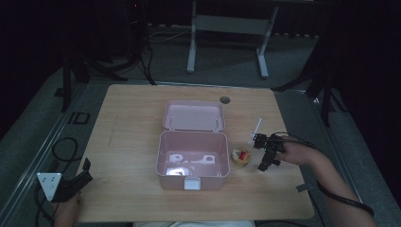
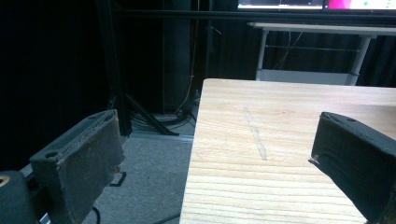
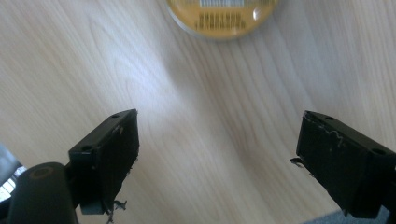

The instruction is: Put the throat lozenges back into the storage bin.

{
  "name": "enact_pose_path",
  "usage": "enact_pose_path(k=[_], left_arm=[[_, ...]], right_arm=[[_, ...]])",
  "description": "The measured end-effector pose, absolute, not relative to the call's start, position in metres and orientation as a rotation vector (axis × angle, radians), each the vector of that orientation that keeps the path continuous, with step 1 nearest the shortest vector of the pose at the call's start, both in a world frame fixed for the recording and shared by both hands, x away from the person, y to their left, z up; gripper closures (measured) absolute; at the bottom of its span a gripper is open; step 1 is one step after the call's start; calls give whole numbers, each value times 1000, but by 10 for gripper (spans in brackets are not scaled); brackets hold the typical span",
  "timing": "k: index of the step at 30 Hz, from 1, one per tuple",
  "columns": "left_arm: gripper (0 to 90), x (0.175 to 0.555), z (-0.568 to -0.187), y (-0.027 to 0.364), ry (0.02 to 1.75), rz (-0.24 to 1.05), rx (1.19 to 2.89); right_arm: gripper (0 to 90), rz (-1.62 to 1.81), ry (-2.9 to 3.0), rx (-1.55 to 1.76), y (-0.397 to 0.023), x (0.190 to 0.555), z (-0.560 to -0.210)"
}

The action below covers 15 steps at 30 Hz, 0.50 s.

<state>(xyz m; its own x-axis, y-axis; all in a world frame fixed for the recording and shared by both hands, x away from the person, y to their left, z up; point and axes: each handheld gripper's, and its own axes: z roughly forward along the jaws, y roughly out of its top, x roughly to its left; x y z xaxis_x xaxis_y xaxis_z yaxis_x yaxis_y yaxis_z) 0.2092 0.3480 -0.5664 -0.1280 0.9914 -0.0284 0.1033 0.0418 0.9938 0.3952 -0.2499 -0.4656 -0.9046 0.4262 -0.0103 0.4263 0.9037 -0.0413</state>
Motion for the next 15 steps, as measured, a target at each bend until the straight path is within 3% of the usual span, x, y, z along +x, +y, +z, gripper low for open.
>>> enact_pose_path(k=[15], left_arm=[[24,209,-566,348,1391,1219,1200]], right_arm=[[126,-46,3106,612,-202,414,-473]])
